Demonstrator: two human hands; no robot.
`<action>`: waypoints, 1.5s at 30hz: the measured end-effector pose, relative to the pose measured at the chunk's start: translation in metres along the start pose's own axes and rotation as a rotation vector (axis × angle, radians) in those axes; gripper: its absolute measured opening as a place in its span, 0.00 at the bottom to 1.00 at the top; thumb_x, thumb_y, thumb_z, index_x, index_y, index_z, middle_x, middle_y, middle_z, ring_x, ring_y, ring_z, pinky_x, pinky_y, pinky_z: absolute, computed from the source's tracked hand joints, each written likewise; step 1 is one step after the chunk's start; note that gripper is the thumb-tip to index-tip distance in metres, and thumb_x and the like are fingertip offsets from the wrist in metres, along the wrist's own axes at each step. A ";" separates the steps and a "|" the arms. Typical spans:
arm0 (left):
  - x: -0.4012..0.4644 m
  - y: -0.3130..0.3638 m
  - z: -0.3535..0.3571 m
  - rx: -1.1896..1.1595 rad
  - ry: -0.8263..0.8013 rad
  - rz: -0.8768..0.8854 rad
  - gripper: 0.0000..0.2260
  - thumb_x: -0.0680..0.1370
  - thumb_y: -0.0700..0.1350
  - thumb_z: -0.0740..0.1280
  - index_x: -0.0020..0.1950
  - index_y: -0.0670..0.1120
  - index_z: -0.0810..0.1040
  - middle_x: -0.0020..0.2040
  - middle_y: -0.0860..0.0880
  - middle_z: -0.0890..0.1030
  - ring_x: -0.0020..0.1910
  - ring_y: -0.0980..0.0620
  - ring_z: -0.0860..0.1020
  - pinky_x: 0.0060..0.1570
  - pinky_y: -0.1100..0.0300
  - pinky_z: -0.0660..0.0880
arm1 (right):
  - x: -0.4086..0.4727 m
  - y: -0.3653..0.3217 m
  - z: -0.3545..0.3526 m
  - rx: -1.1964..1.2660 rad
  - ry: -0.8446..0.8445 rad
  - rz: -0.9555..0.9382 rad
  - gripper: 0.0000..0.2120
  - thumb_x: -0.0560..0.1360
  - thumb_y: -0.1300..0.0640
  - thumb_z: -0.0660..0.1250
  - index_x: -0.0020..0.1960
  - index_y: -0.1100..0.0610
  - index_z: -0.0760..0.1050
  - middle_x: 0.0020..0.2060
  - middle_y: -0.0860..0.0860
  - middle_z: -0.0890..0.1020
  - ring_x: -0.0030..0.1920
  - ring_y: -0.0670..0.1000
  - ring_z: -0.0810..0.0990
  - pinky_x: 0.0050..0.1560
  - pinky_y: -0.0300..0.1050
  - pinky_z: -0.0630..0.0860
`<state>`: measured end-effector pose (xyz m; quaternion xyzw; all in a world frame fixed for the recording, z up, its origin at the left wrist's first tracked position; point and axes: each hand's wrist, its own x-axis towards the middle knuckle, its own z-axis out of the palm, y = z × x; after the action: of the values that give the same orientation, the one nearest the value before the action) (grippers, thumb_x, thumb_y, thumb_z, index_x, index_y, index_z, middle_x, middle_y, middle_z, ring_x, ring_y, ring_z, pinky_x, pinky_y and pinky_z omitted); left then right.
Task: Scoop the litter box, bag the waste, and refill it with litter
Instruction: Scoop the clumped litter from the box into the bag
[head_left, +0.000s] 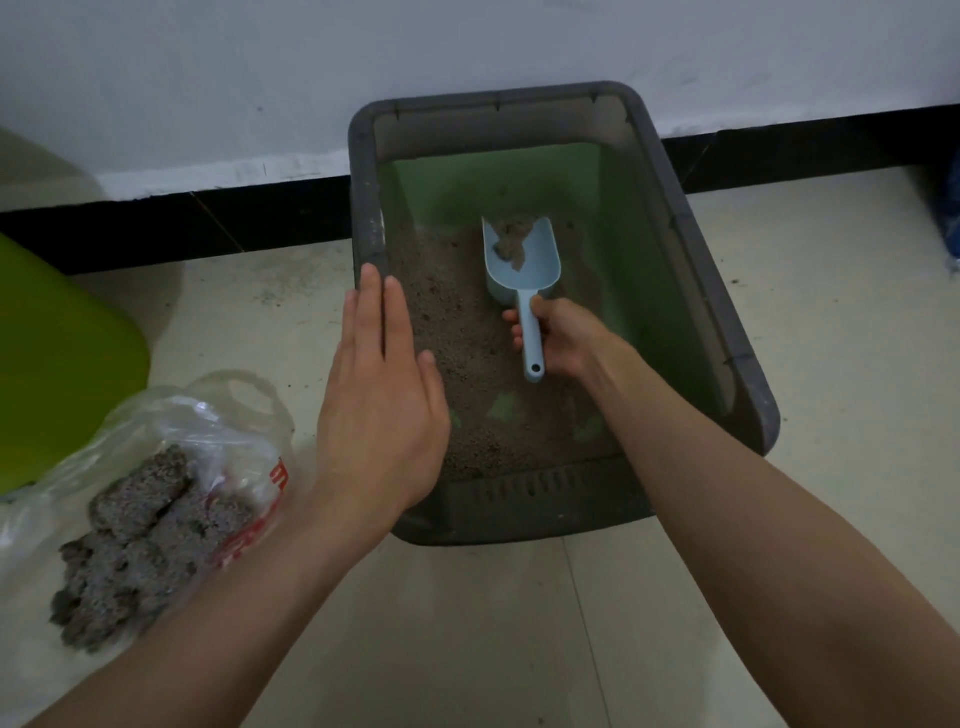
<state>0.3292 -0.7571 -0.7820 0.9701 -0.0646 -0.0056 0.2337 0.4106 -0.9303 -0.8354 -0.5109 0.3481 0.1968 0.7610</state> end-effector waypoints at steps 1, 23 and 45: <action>0.000 0.001 0.000 -0.007 -0.004 0.002 0.26 0.82 0.46 0.50 0.76 0.40 0.45 0.77 0.46 0.43 0.76 0.49 0.45 0.74 0.51 0.55 | 0.002 0.001 0.000 0.004 -0.003 -0.005 0.19 0.82 0.62 0.50 0.71 0.66 0.59 0.40 0.55 0.74 0.36 0.49 0.70 0.36 0.41 0.70; -0.001 0.006 -0.007 -0.022 -0.028 -0.033 0.26 0.82 0.47 0.50 0.76 0.43 0.42 0.77 0.50 0.40 0.76 0.53 0.42 0.74 0.59 0.47 | 0.001 0.019 -0.011 -0.082 -0.063 -0.110 0.09 0.83 0.59 0.51 0.60 0.59 0.65 0.42 0.52 0.76 0.36 0.48 0.71 0.37 0.42 0.71; -0.001 0.007 -0.006 -0.021 -0.035 -0.045 0.27 0.82 0.48 0.49 0.76 0.45 0.41 0.77 0.51 0.39 0.76 0.54 0.41 0.73 0.59 0.47 | 0.004 0.011 -0.015 0.004 -0.036 0.024 0.17 0.82 0.60 0.50 0.69 0.66 0.63 0.40 0.53 0.74 0.35 0.48 0.69 0.34 0.41 0.68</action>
<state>0.3277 -0.7602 -0.7735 0.9686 -0.0469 -0.0287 0.2427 0.4010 -0.9398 -0.8494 -0.5014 0.3408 0.2145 0.7658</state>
